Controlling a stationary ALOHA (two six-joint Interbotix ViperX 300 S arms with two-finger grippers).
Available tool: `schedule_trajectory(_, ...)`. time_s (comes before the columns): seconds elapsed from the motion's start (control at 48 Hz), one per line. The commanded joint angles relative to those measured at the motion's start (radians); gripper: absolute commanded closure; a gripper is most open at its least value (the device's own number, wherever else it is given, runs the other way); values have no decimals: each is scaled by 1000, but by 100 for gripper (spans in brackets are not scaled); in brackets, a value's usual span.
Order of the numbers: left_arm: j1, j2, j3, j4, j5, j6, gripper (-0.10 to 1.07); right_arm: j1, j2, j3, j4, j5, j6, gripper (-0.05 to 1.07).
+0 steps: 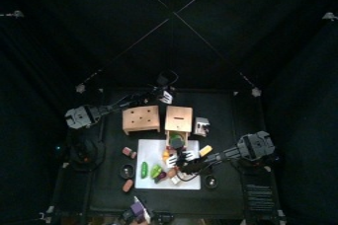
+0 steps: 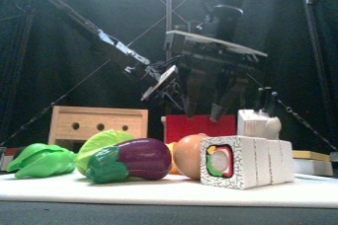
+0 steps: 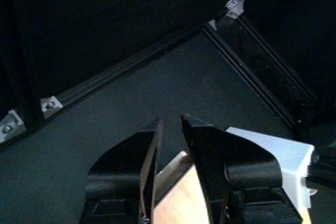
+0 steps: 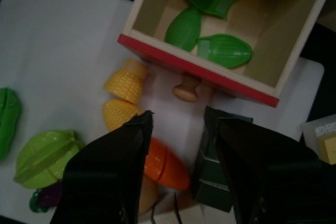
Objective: Grab corn bottom
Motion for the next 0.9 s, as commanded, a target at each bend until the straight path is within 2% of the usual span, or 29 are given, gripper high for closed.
schedule_trajectory(0.0, 0, -74, -3, 28, -12, 3, 30, 17, -63, -25, -9, 20, 3, 20)
schedule_trajectory(0.125, -3, -129, 44, 94, -14, 5, 30, 37, -92, -18, -21, 41, -9, 20)
schedule_trajectory(0.229, -9, -184, 117, 202, -14, 8, 30, 48, -130, 2, -31, 58, -9, 20)
schedule_trajectory(0.333, -74, -253, 204, 347, -14, 6, 30, 58, -173, 31, -37, 58, -5, 20)
schedule_trajectory(0.438, -137, -328, 281, 437, -31, 5, 30, 71, -218, 71, -38, 58, 5, 20)
schedule_trajectory(0.729, -328, -518, 529, 476, -51, 6, 28, 77, -291, 153, -37, 58, 8, 20)
schedule_trajectory(0.875, -411, -581, 655, 488, -52, 8, 28, 81, -321, 178, -40, 58, 6, 20)
